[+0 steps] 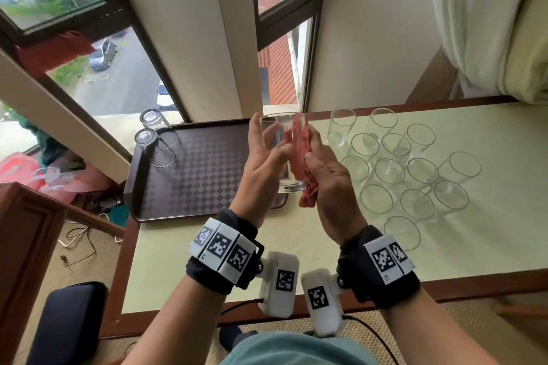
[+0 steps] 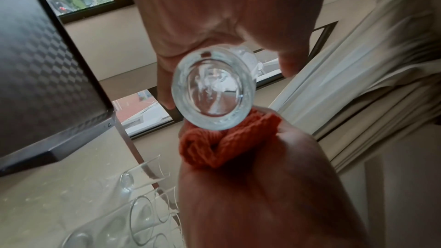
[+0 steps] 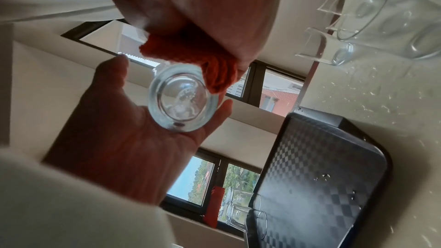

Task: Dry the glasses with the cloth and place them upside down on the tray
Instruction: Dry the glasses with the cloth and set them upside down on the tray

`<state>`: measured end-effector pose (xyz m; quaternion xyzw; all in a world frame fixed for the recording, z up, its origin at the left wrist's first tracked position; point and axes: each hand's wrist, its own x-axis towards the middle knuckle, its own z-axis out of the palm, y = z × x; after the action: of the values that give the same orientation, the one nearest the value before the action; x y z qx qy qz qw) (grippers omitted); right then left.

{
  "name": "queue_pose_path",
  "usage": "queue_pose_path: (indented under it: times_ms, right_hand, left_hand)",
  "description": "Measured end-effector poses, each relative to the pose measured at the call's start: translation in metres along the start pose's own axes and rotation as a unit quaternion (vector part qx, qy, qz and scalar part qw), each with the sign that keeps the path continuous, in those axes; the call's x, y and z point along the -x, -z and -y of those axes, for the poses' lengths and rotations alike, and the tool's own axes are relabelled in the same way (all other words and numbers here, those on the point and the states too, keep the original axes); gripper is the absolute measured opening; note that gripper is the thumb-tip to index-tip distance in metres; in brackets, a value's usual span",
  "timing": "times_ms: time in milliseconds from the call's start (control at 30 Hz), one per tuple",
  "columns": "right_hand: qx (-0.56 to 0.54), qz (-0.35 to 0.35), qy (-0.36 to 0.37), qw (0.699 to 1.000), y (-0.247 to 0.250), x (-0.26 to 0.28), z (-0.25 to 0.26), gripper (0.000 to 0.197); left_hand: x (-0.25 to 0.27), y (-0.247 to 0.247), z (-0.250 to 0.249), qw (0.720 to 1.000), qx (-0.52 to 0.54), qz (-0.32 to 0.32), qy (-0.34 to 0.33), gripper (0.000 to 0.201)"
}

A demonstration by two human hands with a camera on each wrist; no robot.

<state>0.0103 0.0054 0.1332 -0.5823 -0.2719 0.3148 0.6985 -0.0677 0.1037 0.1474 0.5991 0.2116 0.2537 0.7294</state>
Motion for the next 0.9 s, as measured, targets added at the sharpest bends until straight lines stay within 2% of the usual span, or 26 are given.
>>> queue_pose_path:
  times_ms: [67,200,300,400,500,567,633,667,733,833,900]
  right_hand:
    - [-0.017,0.013,-0.011,1.0,-0.001,-0.001,-0.003,0.047]
    - [-0.17,0.034,-0.068,0.983,0.001,0.0,-0.002,0.051]
    - [-0.253,0.048,-0.096,0.962,0.002,0.002,-0.001,0.045]
    - [-0.218,0.023,-0.076,0.973,0.007,0.002,-0.002,0.047]
    - [-0.088,-0.006,-0.042,0.995,0.007,0.001,-0.004,0.05]
    - [-0.025,0.006,-0.025,0.999,0.006,0.002,-0.003,0.041]
    - [-0.006,0.01,-0.024,1.0,0.004,0.003,-0.001,0.035]
    - [-0.009,0.01,-0.03,0.999,0.003,0.003,0.0,0.037]
    - [-0.038,0.01,-0.05,0.998,0.003,0.003,0.001,0.047]
    - [-0.113,0.011,-0.081,0.99,0.004,0.005,-0.001,0.05]
    - [-0.183,0.01,-0.103,0.978,0.004,0.006,-0.002,0.047]
  left_hand:
    - [0.001,-0.003,-0.003,1.0,0.0,-0.013,0.007,0.093]
    - [0.005,-0.008,0.005,0.998,0.055,-0.031,-0.001,0.058]
    - [0.012,-0.009,0.004,0.996,0.085,-0.005,0.037,0.08]
    - [0.01,-0.005,0.006,0.996,0.084,0.002,0.015,0.049]
    - [0.008,0.0,0.005,0.997,0.073,-0.001,-0.019,0.055]
    - [0.008,-0.005,0.001,0.999,0.042,0.006,-0.01,0.054]
    - [0.009,-0.007,0.001,1.0,0.017,-0.001,-0.001,0.083]
    - [0.009,-0.007,0.003,1.0,0.005,0.001,-0.008,0.096]
    - [0.007,-0.008,0.007,1.0,0.012,0.001,-0.012,0.099]
    - [0.007,-0.009,0.01,0.998,0.055,-0.009,-0.005,0.07]
    - [0.008,-0.007,0.01,0.999,0.046,0.006,0.012,0.062]
